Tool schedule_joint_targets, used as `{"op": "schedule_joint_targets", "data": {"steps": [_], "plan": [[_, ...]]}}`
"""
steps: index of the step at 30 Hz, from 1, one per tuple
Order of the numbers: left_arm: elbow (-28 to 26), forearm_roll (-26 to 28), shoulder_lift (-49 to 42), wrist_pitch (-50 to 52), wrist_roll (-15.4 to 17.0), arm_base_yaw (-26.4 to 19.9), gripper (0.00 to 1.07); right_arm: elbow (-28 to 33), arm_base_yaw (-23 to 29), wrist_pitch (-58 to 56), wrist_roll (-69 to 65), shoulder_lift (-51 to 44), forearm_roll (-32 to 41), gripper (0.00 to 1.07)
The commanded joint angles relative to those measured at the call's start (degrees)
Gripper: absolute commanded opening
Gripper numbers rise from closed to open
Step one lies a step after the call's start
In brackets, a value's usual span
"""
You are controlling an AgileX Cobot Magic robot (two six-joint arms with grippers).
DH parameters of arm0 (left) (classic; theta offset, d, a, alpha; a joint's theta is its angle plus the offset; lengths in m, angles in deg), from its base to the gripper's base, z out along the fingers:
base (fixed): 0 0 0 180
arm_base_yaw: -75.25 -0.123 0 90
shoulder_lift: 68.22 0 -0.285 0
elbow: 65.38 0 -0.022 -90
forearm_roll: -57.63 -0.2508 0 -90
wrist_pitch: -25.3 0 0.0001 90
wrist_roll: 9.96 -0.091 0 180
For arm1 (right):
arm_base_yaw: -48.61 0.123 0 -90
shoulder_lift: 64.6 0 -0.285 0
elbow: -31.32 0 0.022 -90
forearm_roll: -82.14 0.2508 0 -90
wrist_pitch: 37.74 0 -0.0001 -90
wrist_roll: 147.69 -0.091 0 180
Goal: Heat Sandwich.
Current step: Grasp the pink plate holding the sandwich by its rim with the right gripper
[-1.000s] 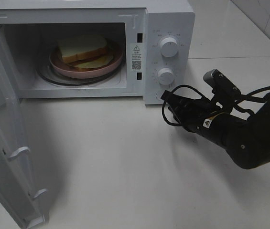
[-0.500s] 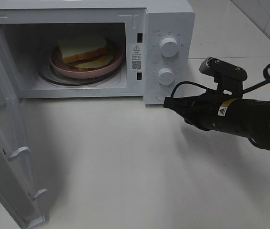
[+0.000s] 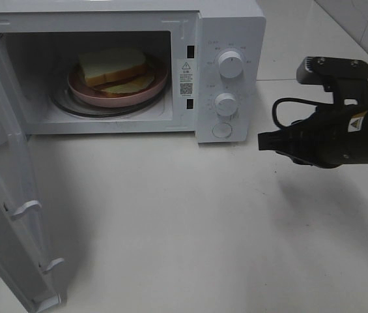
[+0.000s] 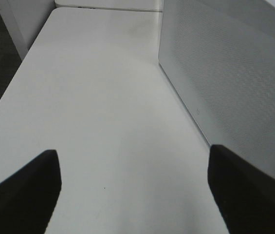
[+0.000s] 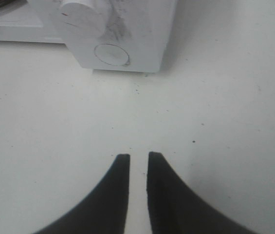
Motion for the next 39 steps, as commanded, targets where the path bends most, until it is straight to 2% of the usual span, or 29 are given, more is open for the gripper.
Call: {"op": "schedule_joint_targets", "data": {"steps": [1,3,8,9,11,12,17,26,39], "plan": [[0.1,0.3,-0.3,1.0,0.1,-0.2,0.78,-0.3,-2.3,-6.0,1.0,-3.8,-0.9,0.39],[0.1,0.3,-0.3,1.0,0.1,-0.2,0.78,-1.7,-4.0,-12.6,1.8,-6.3,-1.5,0.54],[0.1,0.3,-0.3,1.0,0.1,-0.2,0.78,-5.3,-5.6,-21.5,2.5,-7.6,-3.6,0.64],[0.1,0.3,-0.3,1.0,0.1,-0.2,0.78,-8.1,-6.5,-28.4,2.5,-7.7,-5.0,0.69],[0.1,0.3,-0.3,1.0,0.1,-0.2,0.78,-10.8,-7.4,-34.0,2.8,-7.7,-6.5,0.71],[0.1,0.3,-0.3,1.0,0.1,-0.2,0.78,-13.3,-8.1,-38.7,3.2,-7.7,-7.6,0.71],[0.1,0.3,-0.3,1.0,0.1,-0.2,0.78,-18.9,-9.3,-47.5,3.8,-7.7,-9.7,0.71],[0.1,0.3,-0.3,1.0,0.1,-0.2,0.78,-25.8,-9.3,-57.7,5.9,-7.7,-9.6,0.71],[0.1,0.3,-0.3,1.0,0.1,-0.2,0.78,-26.9,-9.1,-67.3,6.6,-7.7,-9.6,0.71]]}}
